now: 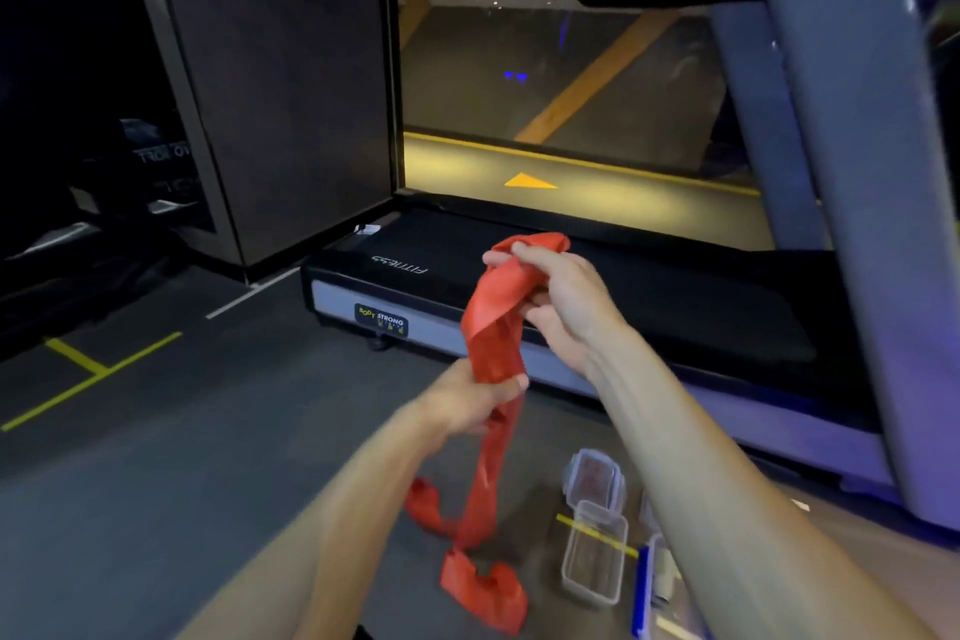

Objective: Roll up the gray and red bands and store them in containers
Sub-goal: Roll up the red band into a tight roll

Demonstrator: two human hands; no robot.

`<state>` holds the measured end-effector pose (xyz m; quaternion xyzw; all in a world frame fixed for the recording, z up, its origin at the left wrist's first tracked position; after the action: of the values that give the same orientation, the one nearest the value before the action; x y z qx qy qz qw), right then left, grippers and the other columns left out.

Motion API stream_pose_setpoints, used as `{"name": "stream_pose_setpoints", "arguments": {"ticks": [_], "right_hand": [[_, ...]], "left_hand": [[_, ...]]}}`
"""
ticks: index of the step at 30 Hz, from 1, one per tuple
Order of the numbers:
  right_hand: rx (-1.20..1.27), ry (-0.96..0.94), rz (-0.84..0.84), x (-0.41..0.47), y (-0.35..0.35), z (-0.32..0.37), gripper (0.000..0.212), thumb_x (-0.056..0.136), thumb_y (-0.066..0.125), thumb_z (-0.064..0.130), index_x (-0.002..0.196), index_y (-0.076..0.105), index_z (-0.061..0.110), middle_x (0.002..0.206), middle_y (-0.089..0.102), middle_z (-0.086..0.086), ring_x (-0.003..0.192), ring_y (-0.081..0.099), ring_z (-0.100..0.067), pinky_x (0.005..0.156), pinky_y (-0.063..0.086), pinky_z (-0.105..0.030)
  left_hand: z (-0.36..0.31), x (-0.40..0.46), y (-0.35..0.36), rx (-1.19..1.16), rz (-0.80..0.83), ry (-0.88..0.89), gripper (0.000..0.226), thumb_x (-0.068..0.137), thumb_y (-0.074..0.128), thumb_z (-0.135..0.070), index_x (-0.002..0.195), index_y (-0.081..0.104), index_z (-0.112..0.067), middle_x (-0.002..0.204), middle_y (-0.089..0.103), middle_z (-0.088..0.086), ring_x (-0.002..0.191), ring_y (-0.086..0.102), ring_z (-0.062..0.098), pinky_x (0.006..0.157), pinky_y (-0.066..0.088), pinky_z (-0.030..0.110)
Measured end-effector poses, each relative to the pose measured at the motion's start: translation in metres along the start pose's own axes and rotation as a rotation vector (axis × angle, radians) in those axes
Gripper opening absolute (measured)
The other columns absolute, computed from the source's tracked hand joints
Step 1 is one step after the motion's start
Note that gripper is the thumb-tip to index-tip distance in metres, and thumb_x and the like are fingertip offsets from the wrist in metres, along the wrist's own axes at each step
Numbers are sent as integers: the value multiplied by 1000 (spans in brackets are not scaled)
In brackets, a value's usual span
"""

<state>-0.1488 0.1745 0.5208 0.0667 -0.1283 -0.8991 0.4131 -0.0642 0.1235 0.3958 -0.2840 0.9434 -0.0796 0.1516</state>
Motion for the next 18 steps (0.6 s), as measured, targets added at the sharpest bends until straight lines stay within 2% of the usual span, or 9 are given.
{"name": "stream_pose_setpoints", "arguments": {"ticks": [3,5,7,9,11,13,14,16,18], "right_hand": [[-201,128,165,2,3,-17,35,97,68,34,119,69,7,111,75,-4,105,72,-24,89,58,-36],[-256,136,157,6,-11,-28,33,97,67,37,111,68,6,106,75,-8,111,72,-27,72,55,-27],[-98,102,9,11,-39,-36,34,100,64,32,110,65,0,106,75,-18,97,77,-24,63,54,-25],[60,54,-145,13,-67,-50,24,102,61,22,106,65,-2,98,73,-19,77,78,-22,58,56,-24],[52,-4,-240,14,-90,-70,11,100,61,10,100,66,0,83,72,-15,67,75,-20,50,53,-21],[-40,-93,-299,14,-107,-83,7,97,65,7,92,70,6,71,70,-7,65,67,-18,50,46,-18],[-106,-135,-326,15,-115,-87,9,95,68,9,88,72,10,68,69,-3,66,63,-15,53,45,-17],[-267,-191,-350,18,-123,-84,10,92,73,17,83,77,14,77,73,0,73,64,-10,64,47,-16],[-336,-141,-272,20,-122,-89,15,92,74,30,91,78,15,90,75,2,80,66,-5,70,47,-14]], "left_hand": [[-11,9,1,-354,-129,19,14,101,61,-23,109,66,-13,87,69,7,62,67,12,55,58,27],[-25,16,0,-505,-136,107,16,103,57,-19,111,68,-12,86,72,6,65,71,14,55,57,26],[-31,20,3,-488,-135,185,21,103,56,-19,115,69,-9,87,76,1,71,73,12,59,56,22],[-27,26,9,-431,-130,258,23,104,55,-19,118,70,-10,95,78,0,83,74,12,70,57,23],[-21,36,18,-345,-90,330,23,104,55,-21,119,72,-15,111,77,6,100,73,18,86,58,32],[-24,42,27,-210,-25,402,25,102,56,-25,118,74,-17,115,76,5,107,71,19,95,56,37],[-25,45,31,-148,-10,417,26,100,56,-28,114,75,-16,111,77,0,103,71,15,93,55,35],[-32,48,28,-118,-46,422,32,100,57,-38,97,78,-13,92,78,-1,85,71,9,80,55,32],[-36,47,19,-283,-104,359,40,99,53,-40,90,75,-7,84,77,9,74,71,13,69,55,29]]}}
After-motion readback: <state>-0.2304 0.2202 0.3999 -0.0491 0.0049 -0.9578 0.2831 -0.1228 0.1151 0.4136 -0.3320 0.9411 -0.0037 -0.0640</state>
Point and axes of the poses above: each hand's wrist, its own x-axis towards the middle knuckle, its own y-axis out of the palm, z = x × y, the point moved 10 cm from there along x, towards the middle knuckle
